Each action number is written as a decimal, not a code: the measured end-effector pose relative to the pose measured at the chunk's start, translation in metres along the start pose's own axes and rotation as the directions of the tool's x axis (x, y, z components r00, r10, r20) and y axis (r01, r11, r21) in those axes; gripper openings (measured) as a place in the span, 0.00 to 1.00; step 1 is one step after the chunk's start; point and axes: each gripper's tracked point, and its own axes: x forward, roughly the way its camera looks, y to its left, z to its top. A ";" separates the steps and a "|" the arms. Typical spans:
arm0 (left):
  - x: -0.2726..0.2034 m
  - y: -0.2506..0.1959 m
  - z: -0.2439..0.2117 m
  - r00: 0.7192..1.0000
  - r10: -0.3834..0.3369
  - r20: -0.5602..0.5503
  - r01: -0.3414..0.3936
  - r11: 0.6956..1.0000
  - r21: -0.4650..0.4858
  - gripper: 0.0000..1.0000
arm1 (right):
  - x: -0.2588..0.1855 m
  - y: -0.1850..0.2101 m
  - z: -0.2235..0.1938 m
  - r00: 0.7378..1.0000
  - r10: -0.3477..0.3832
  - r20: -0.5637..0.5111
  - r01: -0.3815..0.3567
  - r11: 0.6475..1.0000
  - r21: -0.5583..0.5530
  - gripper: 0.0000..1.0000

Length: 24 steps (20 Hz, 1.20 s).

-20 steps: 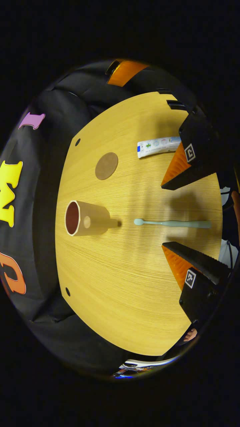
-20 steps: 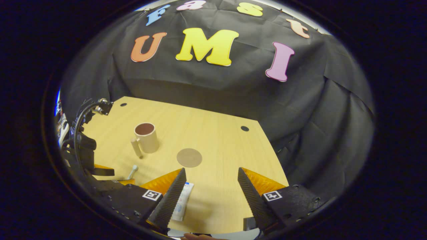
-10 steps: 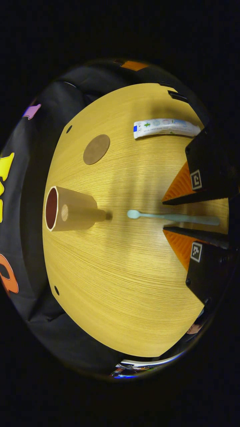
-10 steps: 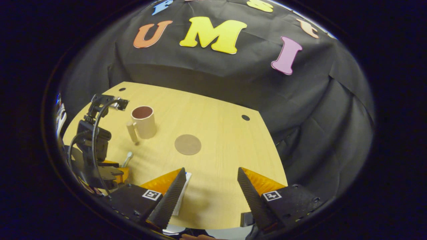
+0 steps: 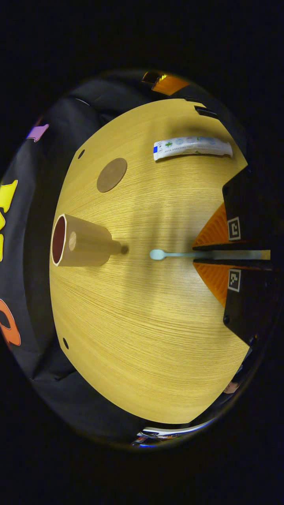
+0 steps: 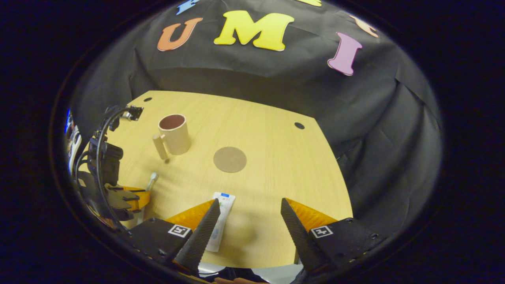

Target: Put the toothbrush and toothpaste on the desktop into the cup, then pick up the cup and place it on the coaster on the desktop.

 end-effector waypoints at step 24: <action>-0.167 0.025 0.153 0.789 0.018 0.614 -0.048 0.998 0.033 0.11 | 0.058 0.061 -0.091 0.908 0.149 -0.391 -0.124 0.988 0.089 0.55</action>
